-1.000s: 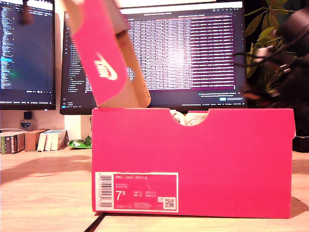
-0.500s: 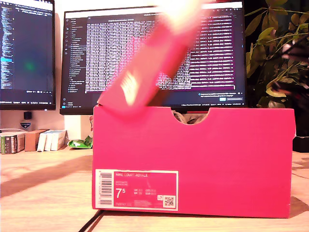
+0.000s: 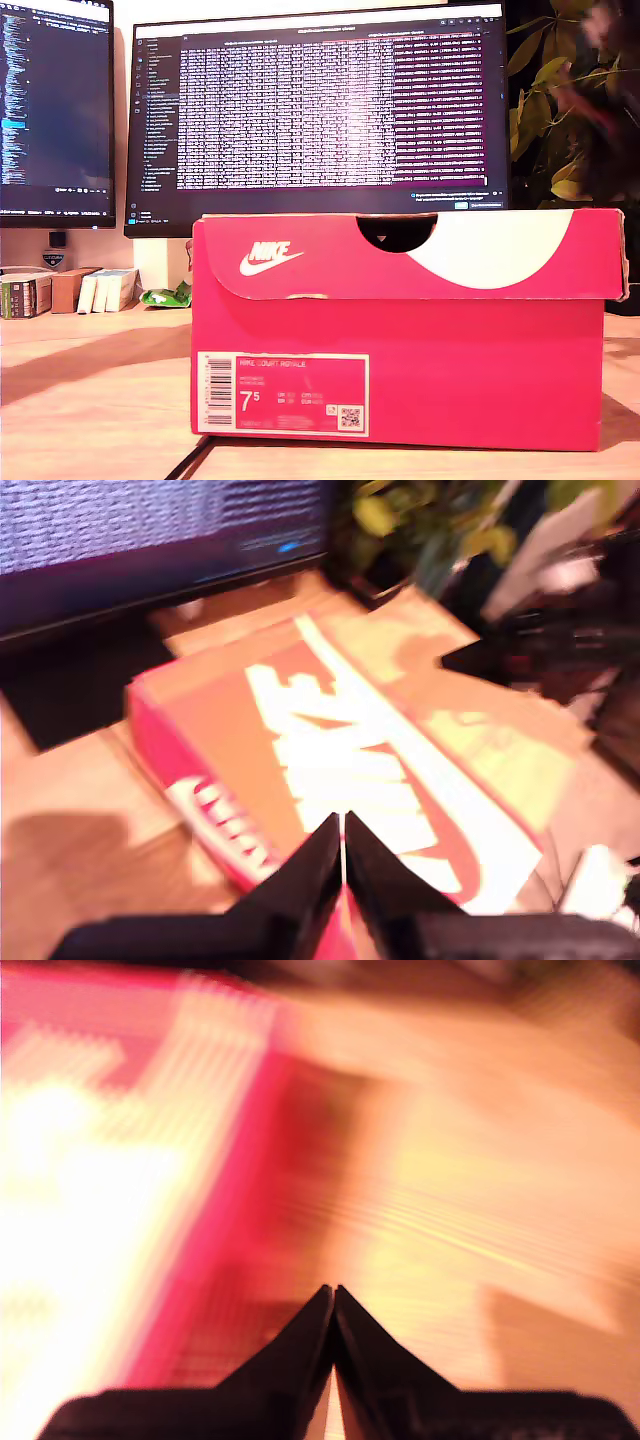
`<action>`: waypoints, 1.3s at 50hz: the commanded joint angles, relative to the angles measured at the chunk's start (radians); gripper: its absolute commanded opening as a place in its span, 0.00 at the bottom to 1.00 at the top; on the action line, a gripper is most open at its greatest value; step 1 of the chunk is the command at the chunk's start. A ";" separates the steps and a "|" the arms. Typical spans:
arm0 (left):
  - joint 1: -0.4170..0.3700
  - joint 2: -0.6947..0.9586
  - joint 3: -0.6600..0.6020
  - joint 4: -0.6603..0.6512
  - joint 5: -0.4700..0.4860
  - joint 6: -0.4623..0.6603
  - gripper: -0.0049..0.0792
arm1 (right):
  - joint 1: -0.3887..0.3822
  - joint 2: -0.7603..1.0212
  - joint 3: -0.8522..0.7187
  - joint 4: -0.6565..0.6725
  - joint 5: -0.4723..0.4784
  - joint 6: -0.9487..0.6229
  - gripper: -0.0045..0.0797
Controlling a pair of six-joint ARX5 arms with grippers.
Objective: Close the red shoebox by pushing the lid with your left arm and holding the box in place with your right arm
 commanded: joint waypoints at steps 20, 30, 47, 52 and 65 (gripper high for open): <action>0.010 -0.019 -0.017 -0.042 -0.025 0.039 0.04 | 0.148 0.033 0.008 -0.057 -0.046 0.039 0.04; 0.010 -0.019 -0.017 -0.058 -0.026 0.053 0.04 | 0.156 0.075 0.007 -0.098 -0.044 -0.003 0.04; 0.010 -0.026 -0.017 -0.048 -0.121 0.070 0.04 | 0.196 0.082 0.008 -0.016 0.009 -0.031 0.04; 0.013 -0.039 -0.018 -0.016 -0.185 0.085 0.04 | 0.195 0.045 0.008 0.024 0.061 -0.034 0.04; 0.104 -0.090 -0.018 0.038 -0.249 0.094 0.04 | 0.187 -0.123 0.008 0.127 0.248 -0.066 0.04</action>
